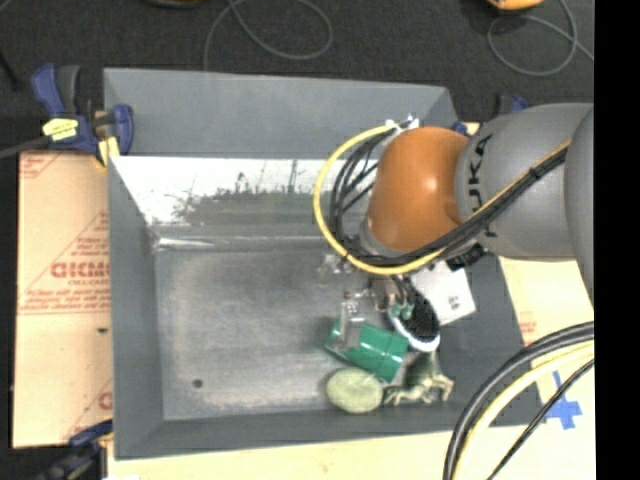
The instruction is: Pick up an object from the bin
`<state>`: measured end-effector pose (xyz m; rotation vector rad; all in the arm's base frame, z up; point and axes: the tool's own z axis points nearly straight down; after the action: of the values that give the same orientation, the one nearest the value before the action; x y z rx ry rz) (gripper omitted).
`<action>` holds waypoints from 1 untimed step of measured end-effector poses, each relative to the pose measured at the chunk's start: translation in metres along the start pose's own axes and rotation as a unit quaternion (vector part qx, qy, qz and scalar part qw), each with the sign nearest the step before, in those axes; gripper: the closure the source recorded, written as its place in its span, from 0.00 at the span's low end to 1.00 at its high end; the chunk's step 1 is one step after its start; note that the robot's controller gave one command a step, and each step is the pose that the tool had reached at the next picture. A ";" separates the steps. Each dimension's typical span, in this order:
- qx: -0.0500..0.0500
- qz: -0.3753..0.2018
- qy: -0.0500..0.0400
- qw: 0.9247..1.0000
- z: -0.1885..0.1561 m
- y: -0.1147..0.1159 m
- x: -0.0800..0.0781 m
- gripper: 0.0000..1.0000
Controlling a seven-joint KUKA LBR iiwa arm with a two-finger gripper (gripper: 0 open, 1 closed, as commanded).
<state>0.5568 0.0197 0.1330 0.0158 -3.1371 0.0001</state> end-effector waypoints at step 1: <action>0.000 0.000 -0.004 1.000 -0.005 0.000 -0.002 0.00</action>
Offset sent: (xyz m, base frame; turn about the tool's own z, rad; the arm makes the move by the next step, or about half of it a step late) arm -0.0356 -0.0401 -0.0630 0.1469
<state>0.5584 0.0198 0.1377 0.0153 -3.1448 -0.0006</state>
